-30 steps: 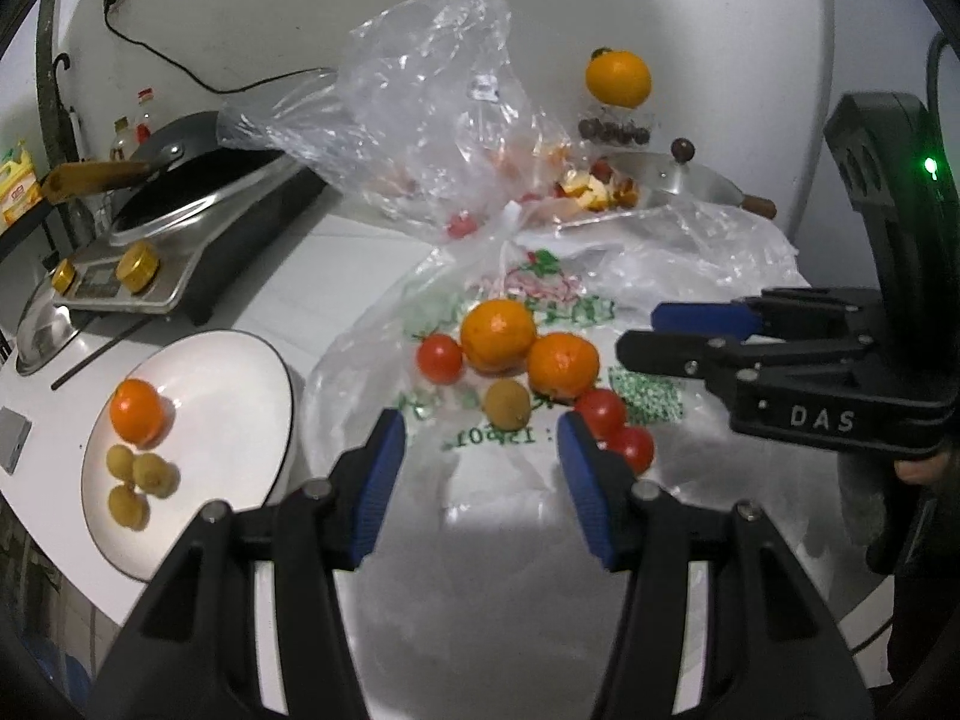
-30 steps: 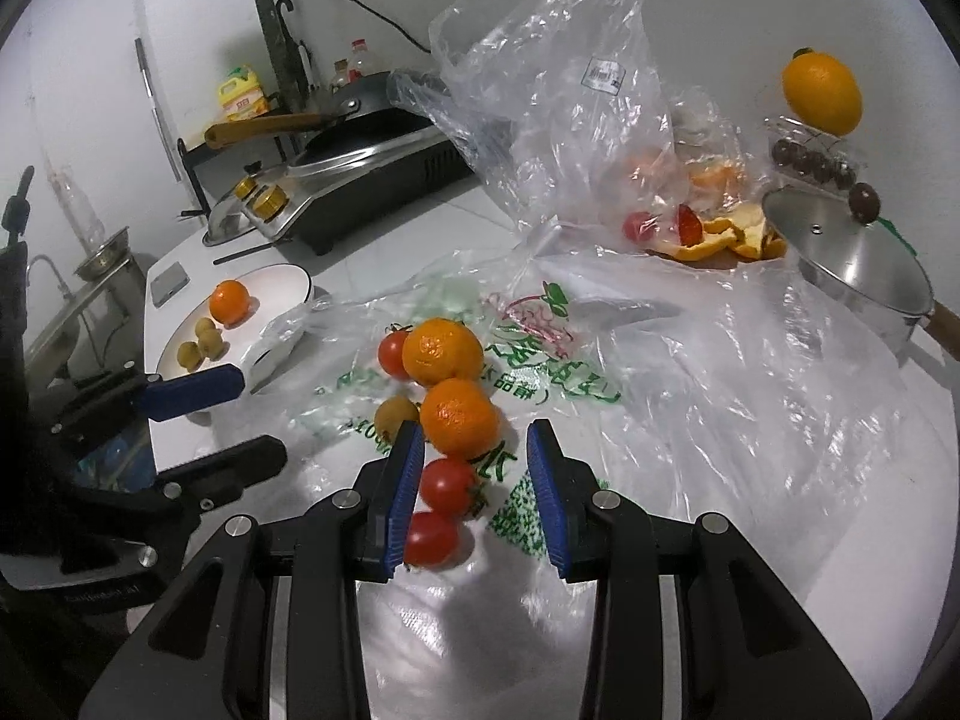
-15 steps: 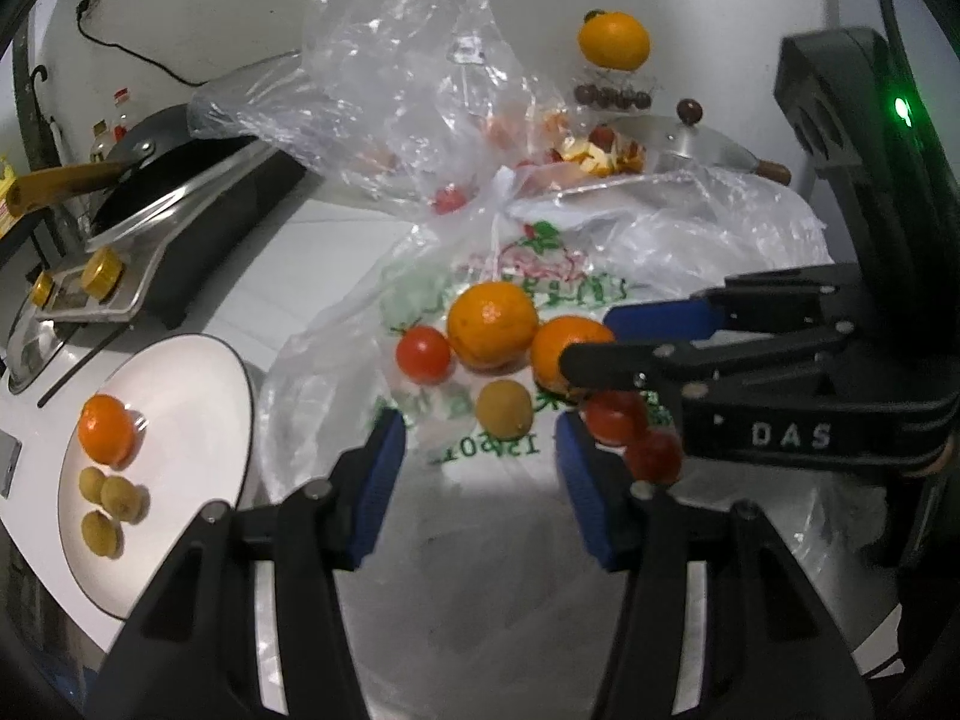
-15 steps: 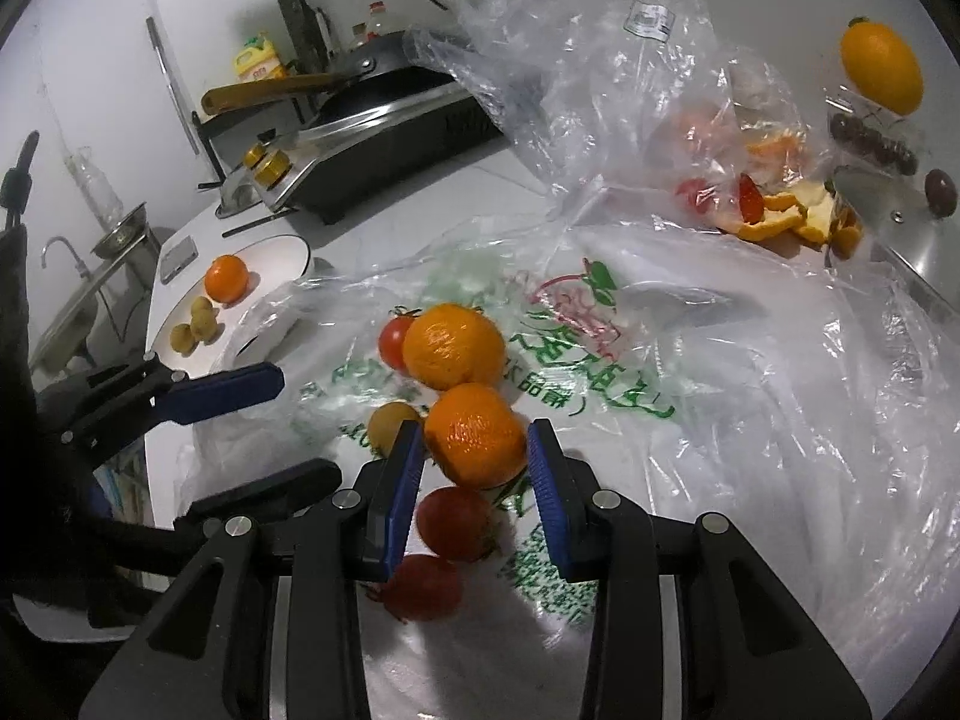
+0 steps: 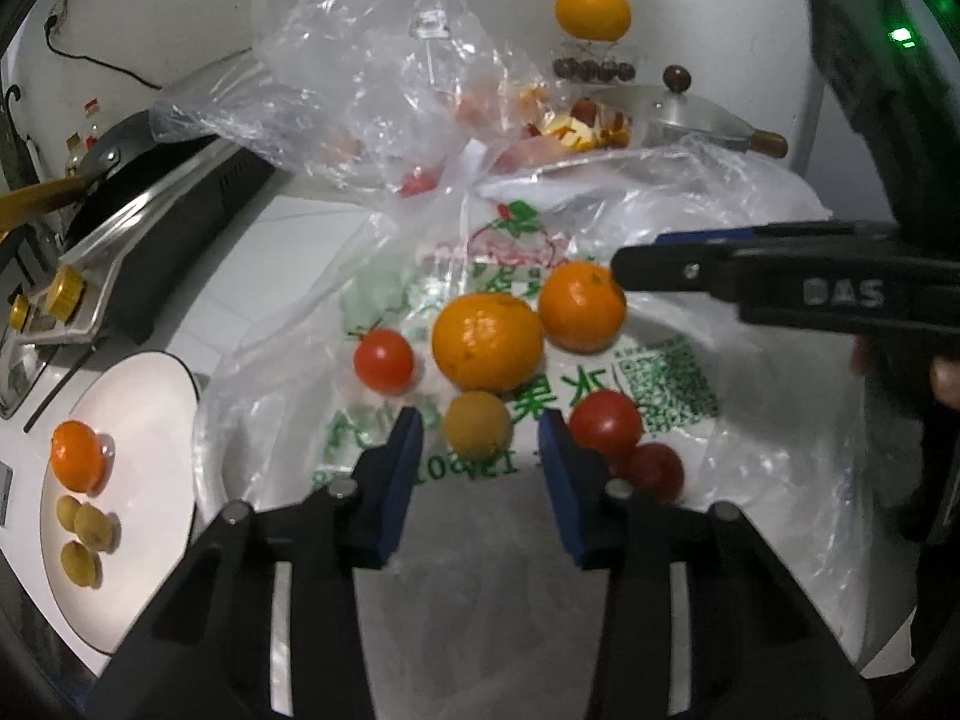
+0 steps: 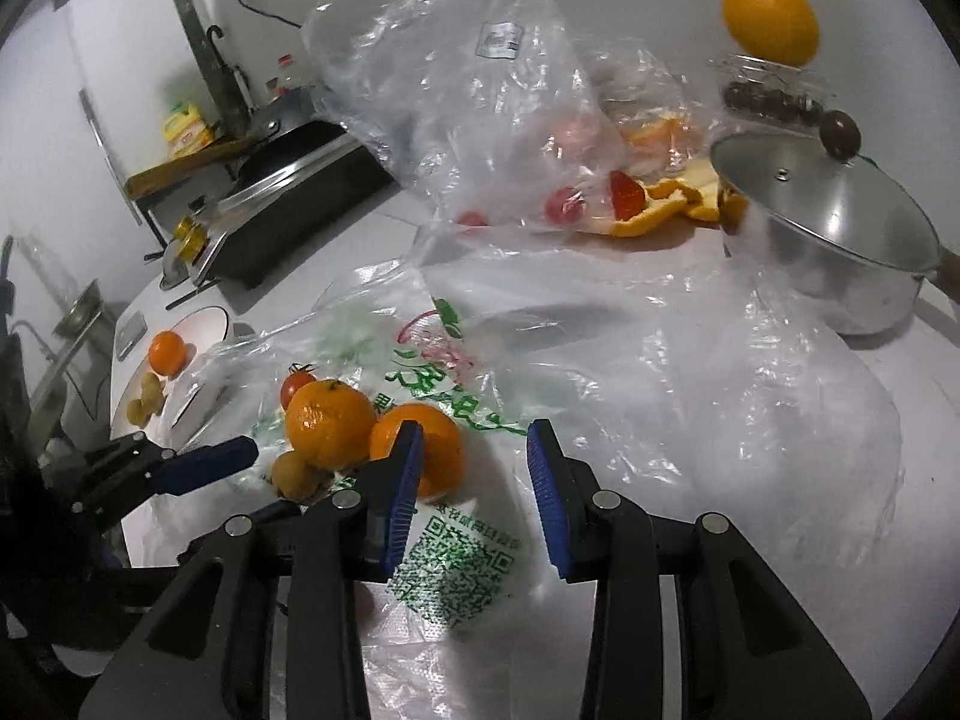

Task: Organize fruits
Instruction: 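Grasp a mandarin with the right gripper while the left gripper grasps a small brown fruit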

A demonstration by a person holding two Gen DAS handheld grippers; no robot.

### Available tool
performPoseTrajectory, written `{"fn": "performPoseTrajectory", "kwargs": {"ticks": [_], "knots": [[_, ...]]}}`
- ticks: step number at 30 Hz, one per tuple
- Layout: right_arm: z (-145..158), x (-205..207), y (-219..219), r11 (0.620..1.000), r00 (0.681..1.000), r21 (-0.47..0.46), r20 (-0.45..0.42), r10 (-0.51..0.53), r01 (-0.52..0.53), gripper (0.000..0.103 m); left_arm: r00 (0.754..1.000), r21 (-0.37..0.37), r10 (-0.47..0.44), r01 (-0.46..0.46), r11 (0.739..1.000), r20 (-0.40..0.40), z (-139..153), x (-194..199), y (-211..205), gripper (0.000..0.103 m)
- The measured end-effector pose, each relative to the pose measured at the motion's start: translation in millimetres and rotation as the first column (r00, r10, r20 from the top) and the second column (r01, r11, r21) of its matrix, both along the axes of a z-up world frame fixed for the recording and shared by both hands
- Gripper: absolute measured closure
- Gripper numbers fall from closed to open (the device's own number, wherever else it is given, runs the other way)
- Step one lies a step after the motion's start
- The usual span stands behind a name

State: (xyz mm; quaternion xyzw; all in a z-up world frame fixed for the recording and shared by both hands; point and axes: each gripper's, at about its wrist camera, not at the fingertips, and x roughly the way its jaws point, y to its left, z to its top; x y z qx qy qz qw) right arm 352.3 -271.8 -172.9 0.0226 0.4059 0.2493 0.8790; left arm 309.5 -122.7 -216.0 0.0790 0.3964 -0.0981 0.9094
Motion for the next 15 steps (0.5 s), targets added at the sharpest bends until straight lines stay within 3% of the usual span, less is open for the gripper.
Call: {"fn": "performPoseTrajectory", "kwargs": {"ticks": [5, 15], "knots": [[4.5, -7.4, 13.3, 0.997, 0.997, 0.007, 0.019, 0.073, -0.073, 0.065, 1.000, -0.016, -0.003, 0.003, 1.000, -0.024, -6.7, 5.3, 1.4, 0.071], [-11.5, 5.5, 36.3, 0.994, 0.996, -0.069, -0.012, 0.084, -0.085, 0.062, 0.999, -0.062, -0.023, 0.021, 0.998, -0.037, -9.0, 11.5, 7.8, 0.077]]}}
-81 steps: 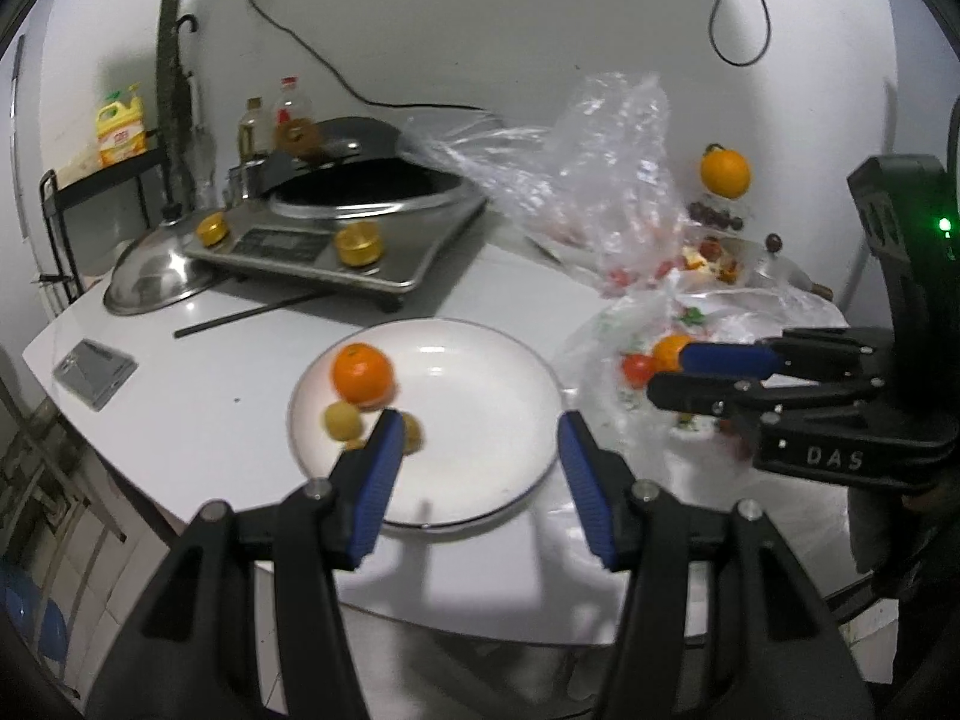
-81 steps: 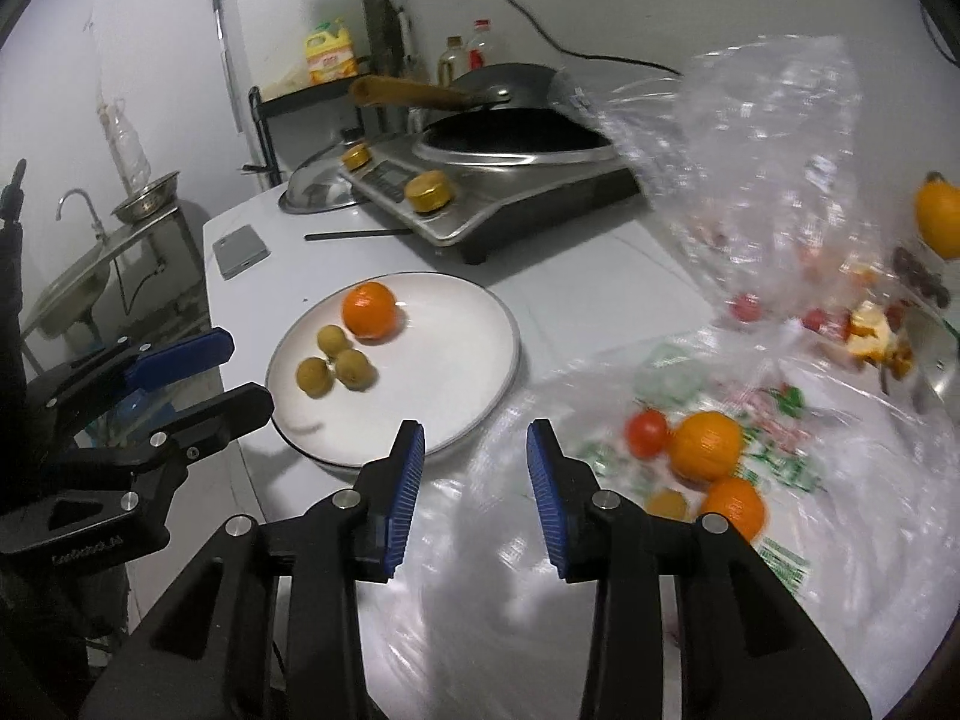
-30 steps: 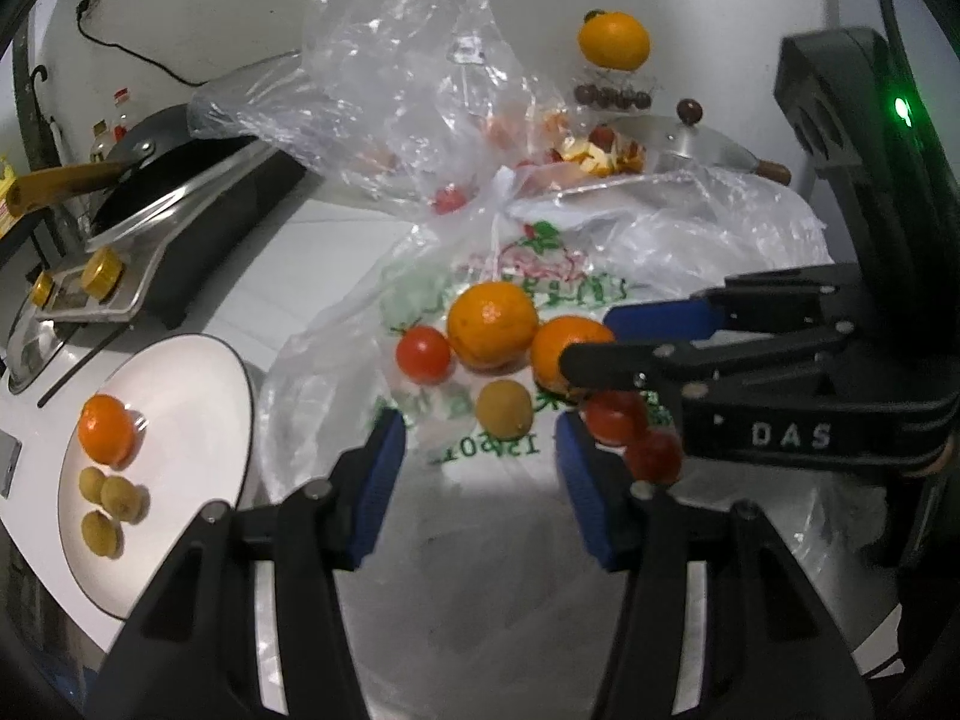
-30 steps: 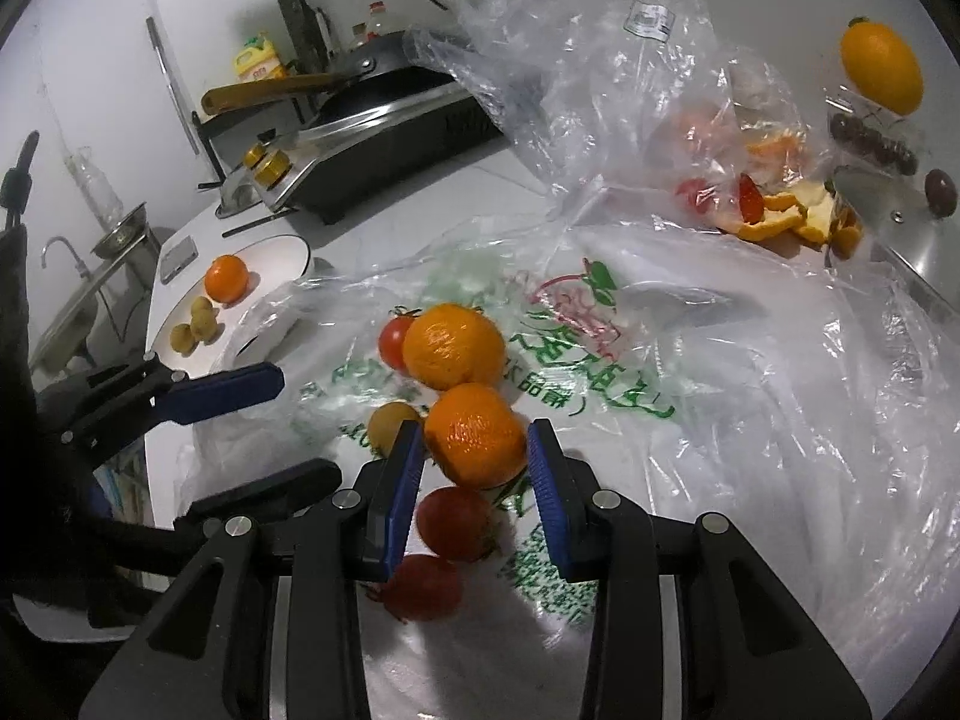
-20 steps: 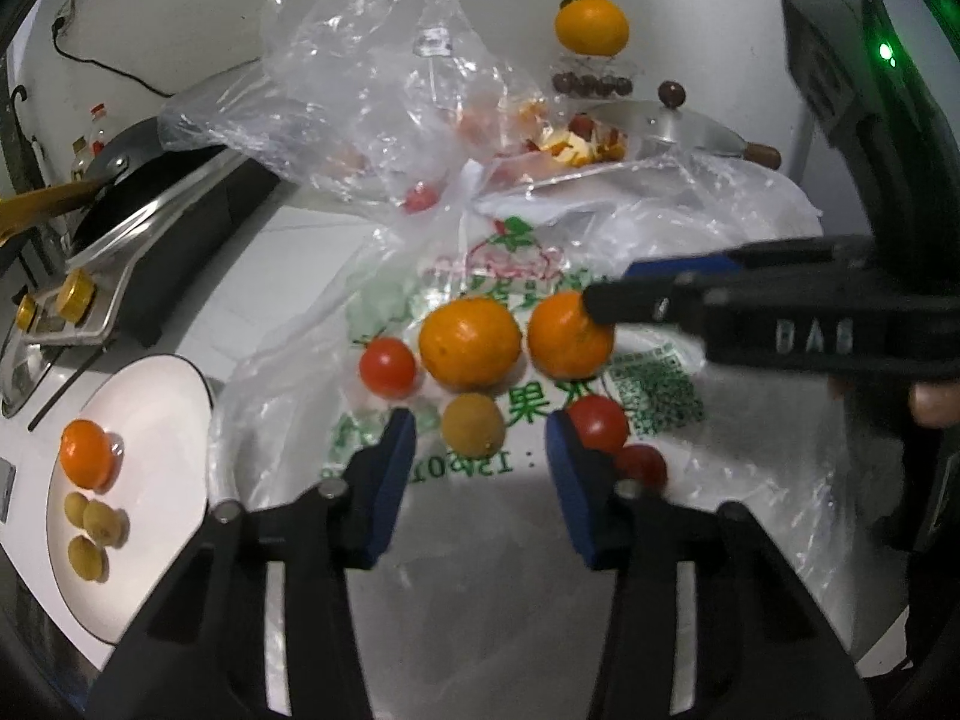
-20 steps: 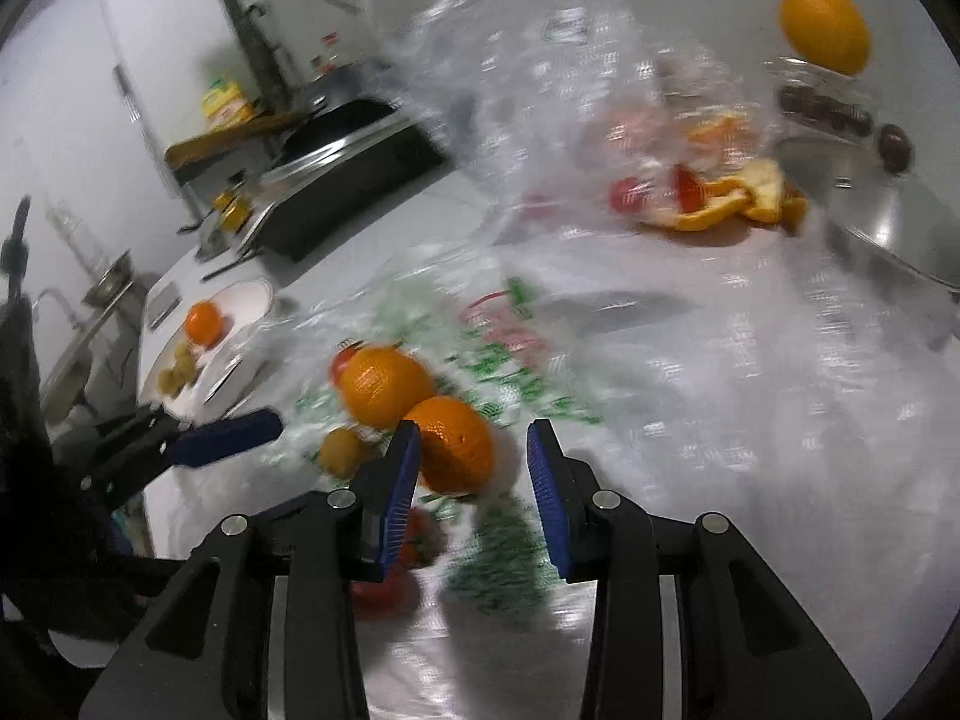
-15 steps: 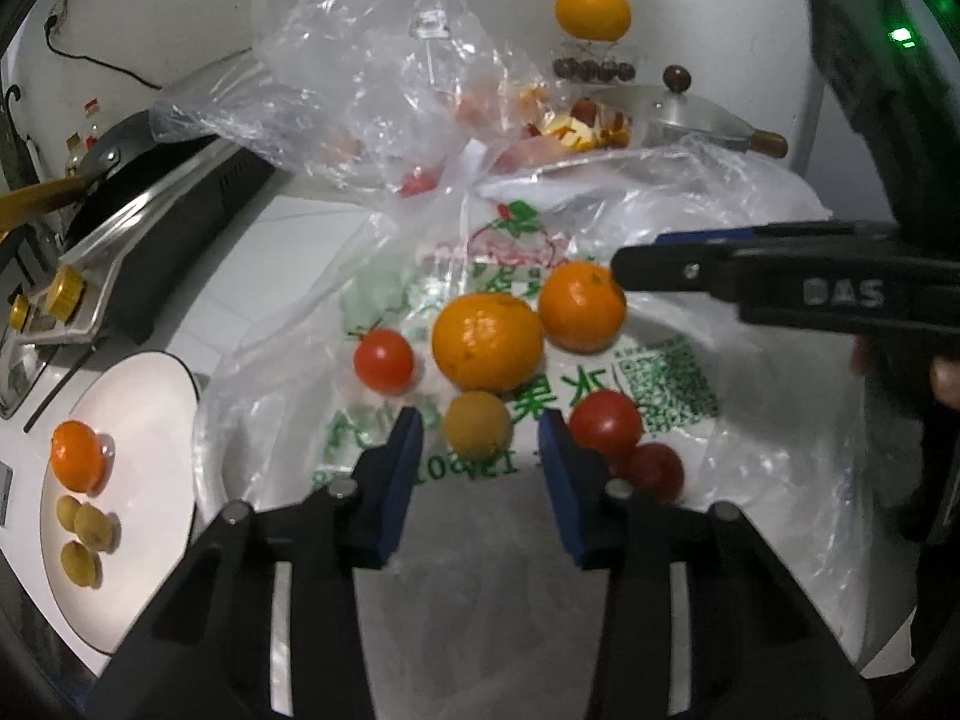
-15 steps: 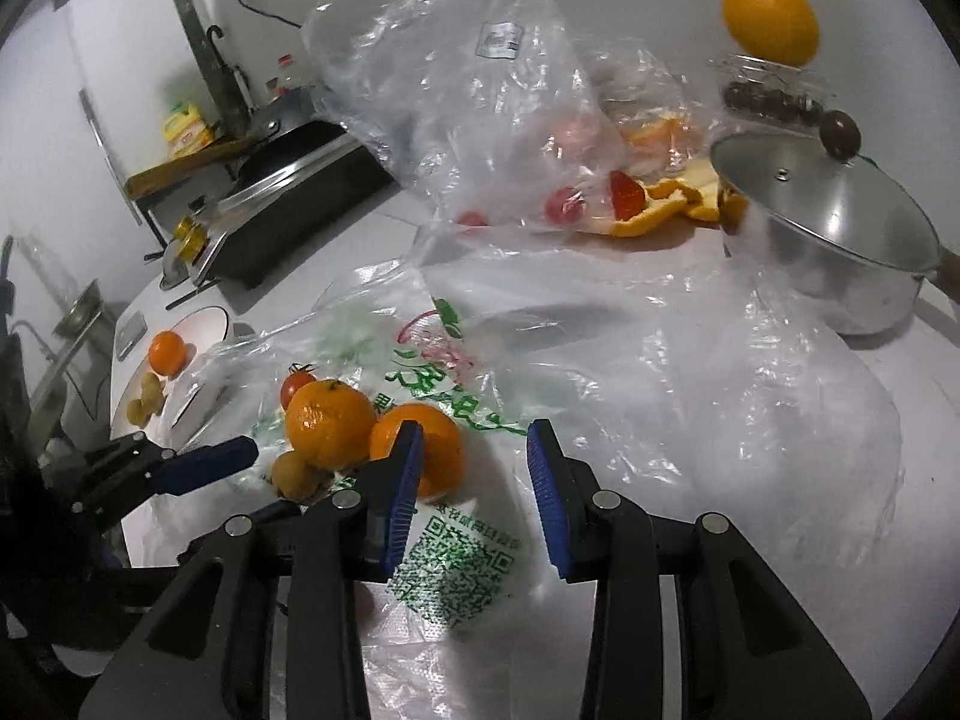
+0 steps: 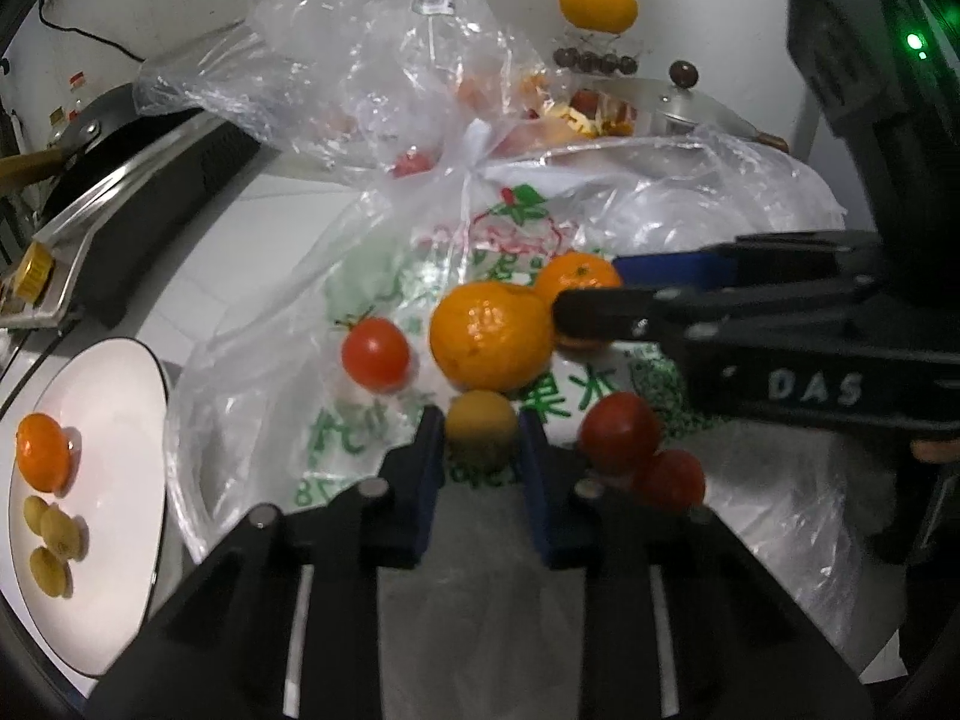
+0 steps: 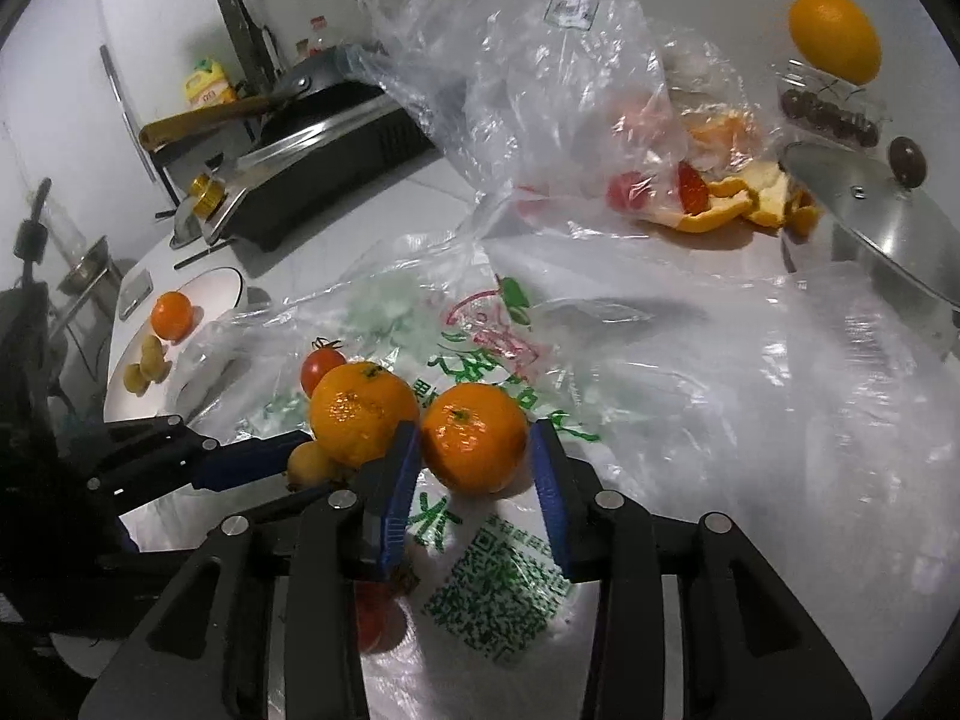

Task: Organize fruits
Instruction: 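Grasp a mandarin with the right gripper while the left gripper grasps a small brown fruit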

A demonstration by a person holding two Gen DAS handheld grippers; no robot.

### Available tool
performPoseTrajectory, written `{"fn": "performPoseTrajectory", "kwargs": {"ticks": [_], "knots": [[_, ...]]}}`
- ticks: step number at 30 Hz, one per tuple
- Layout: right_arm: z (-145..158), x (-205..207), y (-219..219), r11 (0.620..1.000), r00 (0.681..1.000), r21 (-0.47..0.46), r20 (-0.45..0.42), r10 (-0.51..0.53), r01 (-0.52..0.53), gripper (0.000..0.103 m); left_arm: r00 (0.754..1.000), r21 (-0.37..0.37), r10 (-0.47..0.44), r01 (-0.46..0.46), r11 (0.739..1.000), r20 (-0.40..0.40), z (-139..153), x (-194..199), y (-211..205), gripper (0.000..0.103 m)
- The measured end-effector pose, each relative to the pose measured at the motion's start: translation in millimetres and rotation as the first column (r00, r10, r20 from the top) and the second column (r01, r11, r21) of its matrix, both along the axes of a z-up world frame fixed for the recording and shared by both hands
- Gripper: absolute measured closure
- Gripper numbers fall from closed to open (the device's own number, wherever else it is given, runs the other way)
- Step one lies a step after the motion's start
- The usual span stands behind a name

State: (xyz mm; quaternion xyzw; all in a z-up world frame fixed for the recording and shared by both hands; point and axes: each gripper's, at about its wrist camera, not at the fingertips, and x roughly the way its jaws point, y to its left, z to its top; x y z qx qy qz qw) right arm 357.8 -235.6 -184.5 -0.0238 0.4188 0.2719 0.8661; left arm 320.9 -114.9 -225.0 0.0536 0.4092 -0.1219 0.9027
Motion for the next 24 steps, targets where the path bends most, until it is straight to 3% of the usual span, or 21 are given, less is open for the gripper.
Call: {"fn": "performPoseTrajectory", "kwargs": {"ticks": [9, 24], "knots": [[0.2, -2.2, 5.9, 0.999, 1.000, -0.032, 0.021, -0.001, 0.002, 0.063, 1.000, -0.033, -0.002, 0.003, 0.999, 0.017, 10.4, -8.4, 9.0, 0.077], [49.7, -35.0, 13.3, 1.000, 0.993, -0.004, 0.119, -0.006, 0.007, 0.063, 0.996, -0.057, 0.007, -0.002, 0.998, 0.088, 39.1, -36.7, 30.1, 0.077]]}}
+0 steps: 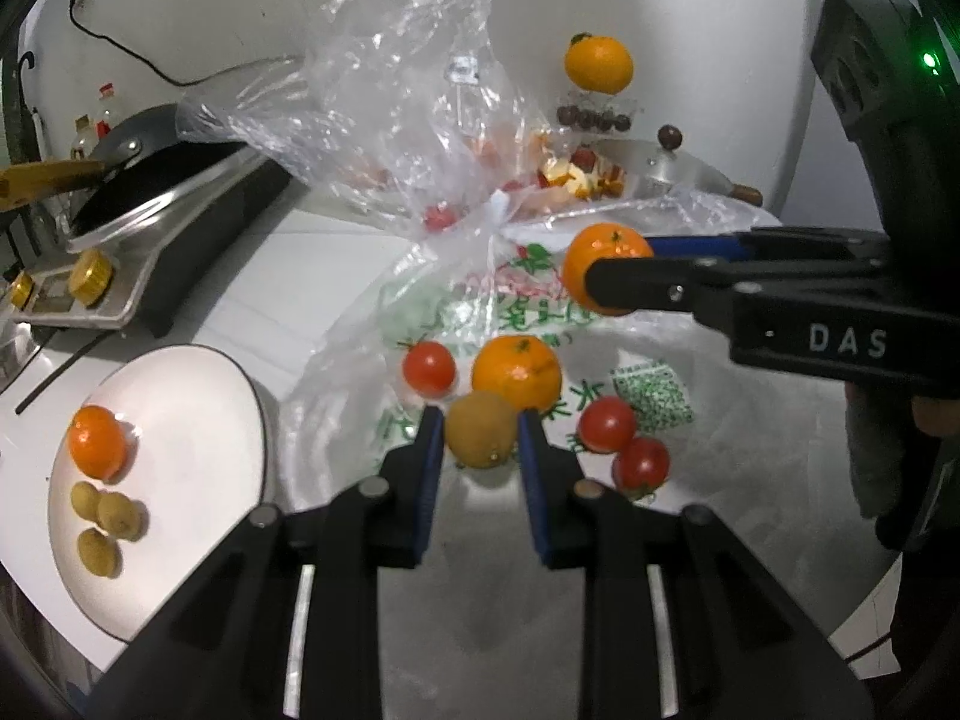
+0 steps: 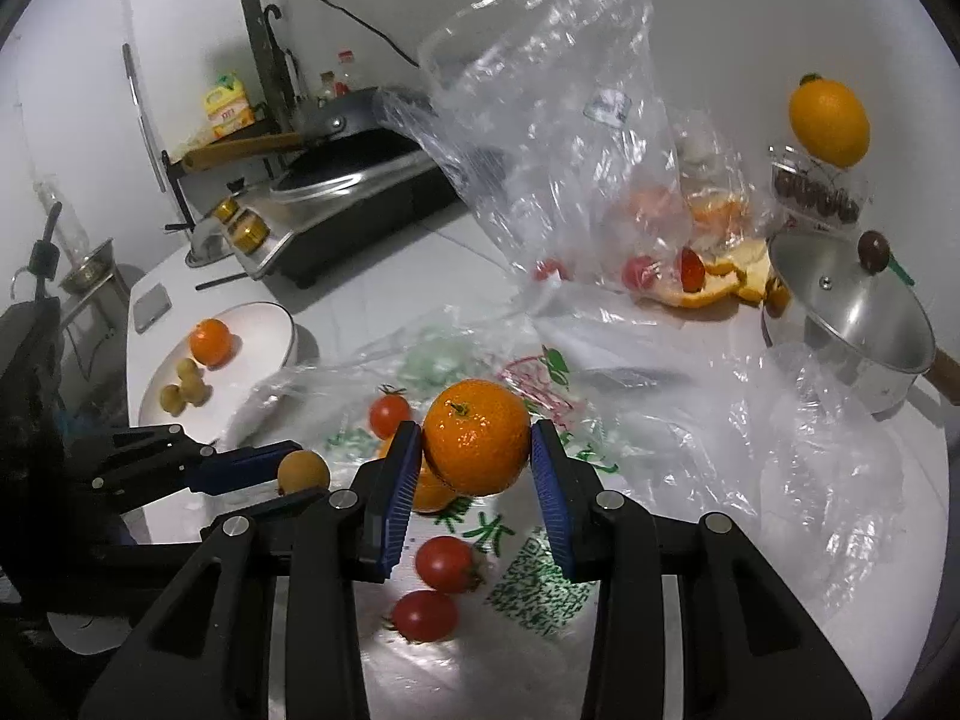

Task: Organize fruits
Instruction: 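Grasp a mandarin with the right gripper while the left gripper grasps a small brown fruit, then lift both held fruits and carry them over the white plate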

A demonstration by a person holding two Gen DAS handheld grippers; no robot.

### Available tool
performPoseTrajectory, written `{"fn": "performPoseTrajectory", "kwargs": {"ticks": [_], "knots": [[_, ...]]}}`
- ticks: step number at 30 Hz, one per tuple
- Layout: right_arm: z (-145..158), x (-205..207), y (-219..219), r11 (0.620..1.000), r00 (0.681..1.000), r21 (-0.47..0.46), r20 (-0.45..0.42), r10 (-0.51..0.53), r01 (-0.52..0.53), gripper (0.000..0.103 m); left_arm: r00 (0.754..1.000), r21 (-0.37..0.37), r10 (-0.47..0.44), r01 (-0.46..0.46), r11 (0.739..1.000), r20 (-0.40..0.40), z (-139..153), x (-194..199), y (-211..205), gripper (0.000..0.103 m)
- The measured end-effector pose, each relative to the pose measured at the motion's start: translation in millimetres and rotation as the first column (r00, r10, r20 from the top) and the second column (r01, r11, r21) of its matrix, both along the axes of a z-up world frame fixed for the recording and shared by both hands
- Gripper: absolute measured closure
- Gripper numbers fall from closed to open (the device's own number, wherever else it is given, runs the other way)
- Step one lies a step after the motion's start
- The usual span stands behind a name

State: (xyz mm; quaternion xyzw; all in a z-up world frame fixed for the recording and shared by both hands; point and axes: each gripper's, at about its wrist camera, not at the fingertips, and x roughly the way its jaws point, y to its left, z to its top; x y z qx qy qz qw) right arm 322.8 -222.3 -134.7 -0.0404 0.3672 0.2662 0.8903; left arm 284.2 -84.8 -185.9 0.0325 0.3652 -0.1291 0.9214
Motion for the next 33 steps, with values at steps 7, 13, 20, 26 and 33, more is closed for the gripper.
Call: {"fn": "performPoseTrajectory", "kwargs": {"ticks": [7, 13, 20, 26, 33], "knots": [[14.4, -16.1, 15.9, 1.000, 0.999, 0.010, 0.026, 0.027, -0.027, 0.063, 0.999, -0.002, 0.023, -0.023, 1.000, 0.046, 17.2, -15.7, 19.5, 0.077], [20.8, -25.5, 36.6, 0.999, 0.998, 0.008, 0.037, 0.053, -0.054, 0.063, 0.997, -0.003, 0.053, -0.053, 0.999, 0.064, 23.0, -24.0, 44.9, 0.077], [26.7, -29.0, 56.5, 0.998, 0.997, -0.002, 0.047, 0.064, -0.064, 0.063, 0.994, -0.011, 0.077, -0.077, 0.997, 0.082, 27.1, -28.3, 73.1, 0.077], [33.6, -25.5, 59.3, 0.999, 0.997, -0.026, 0.064, 0.042, -0.040, 0.063, 0.987, 0.002, 0.115, -0.116, 0.993, 0.113, 31.7, -27.4, 103.3, 0.077], [35.5, -25.3, 85.4, 0.996, 0.995, -0.040, 0.067, 0.079, -0.076, 0.063, 0.981, 0.001, 0.146, -0.147, 0.989, 0.126, 30.6, -18.2, 132.9, 0.077]]}}
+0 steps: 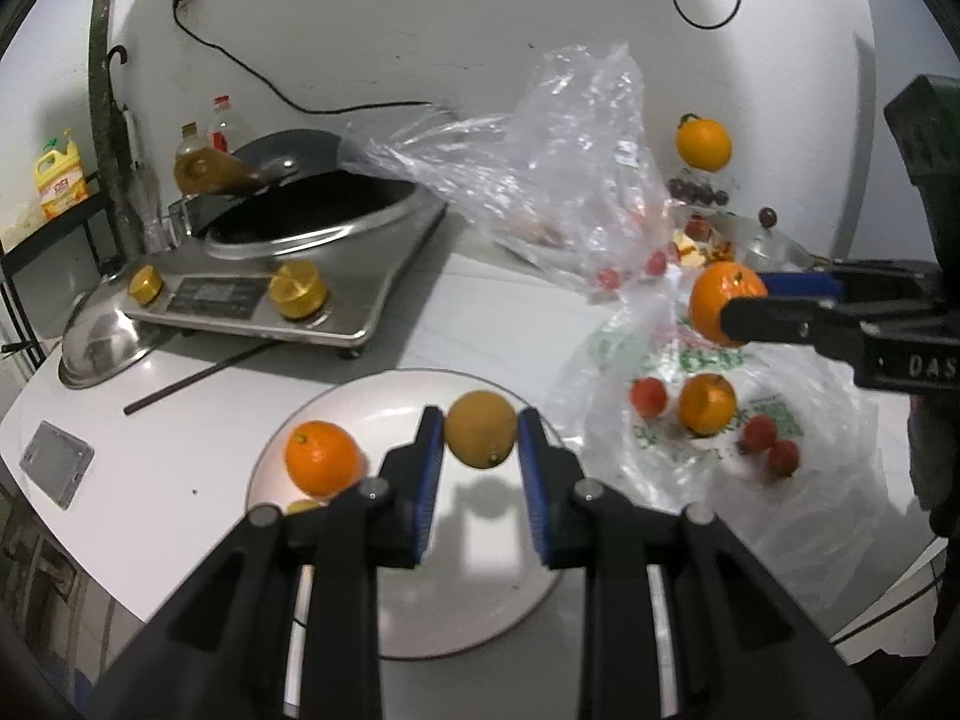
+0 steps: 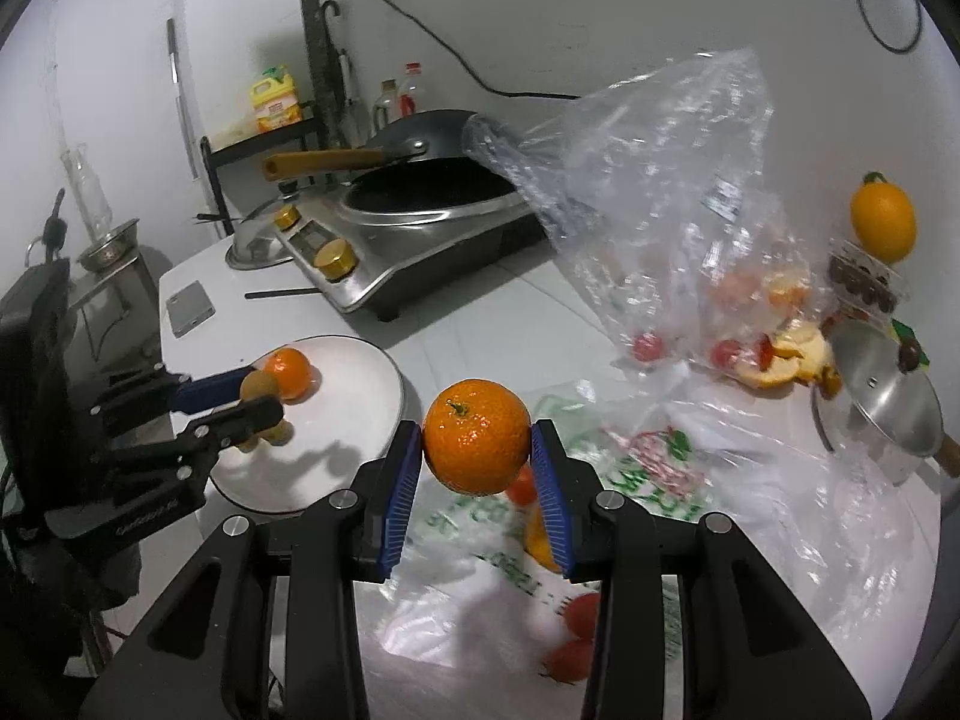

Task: Organize fruits
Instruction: 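Lift both held fruits and carry them over the white plate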

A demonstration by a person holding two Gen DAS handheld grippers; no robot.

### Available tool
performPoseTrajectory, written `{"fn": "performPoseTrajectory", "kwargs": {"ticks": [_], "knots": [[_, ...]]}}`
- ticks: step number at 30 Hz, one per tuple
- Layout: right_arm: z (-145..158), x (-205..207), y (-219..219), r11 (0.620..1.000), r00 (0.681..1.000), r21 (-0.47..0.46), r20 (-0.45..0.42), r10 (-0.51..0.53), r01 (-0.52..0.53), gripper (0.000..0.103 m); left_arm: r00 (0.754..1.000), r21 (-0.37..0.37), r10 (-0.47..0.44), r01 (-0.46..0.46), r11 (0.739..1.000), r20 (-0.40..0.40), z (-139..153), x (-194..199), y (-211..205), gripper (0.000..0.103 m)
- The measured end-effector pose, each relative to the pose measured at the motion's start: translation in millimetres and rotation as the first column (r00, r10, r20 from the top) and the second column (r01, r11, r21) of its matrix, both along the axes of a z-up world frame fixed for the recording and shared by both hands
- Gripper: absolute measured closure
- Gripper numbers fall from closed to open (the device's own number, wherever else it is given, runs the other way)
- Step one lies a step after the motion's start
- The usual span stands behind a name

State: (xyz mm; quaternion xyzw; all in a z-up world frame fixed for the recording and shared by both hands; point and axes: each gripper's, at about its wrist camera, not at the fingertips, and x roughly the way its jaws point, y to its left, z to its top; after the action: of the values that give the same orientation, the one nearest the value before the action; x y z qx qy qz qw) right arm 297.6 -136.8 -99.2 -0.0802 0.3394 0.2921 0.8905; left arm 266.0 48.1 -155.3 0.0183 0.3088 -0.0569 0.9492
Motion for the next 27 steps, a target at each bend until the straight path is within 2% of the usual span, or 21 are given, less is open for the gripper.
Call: {"fn": "performPoseTrajectory", "kwargs": {"ticks": [13, 27], "knots": [[-21.4, 18.9, 57.0, 0.996, 0.994, 0.009, -0.055, 0.094, -0.094, 0.063, 0.999, 0.032, 0.006, -0.004, 0.999, -0.048, -20.1, 43.2, 24.8, 0.077], [-45.6, 47.4, 60.7, 0.994, 0.988, 0.029, -0.106, 0.110, -0.107, 0.063, 0.992, 0.119, 0.049, -0.034, 0.992, -0.120, -45.7, 77.4, 20.9, 0.077]]}}
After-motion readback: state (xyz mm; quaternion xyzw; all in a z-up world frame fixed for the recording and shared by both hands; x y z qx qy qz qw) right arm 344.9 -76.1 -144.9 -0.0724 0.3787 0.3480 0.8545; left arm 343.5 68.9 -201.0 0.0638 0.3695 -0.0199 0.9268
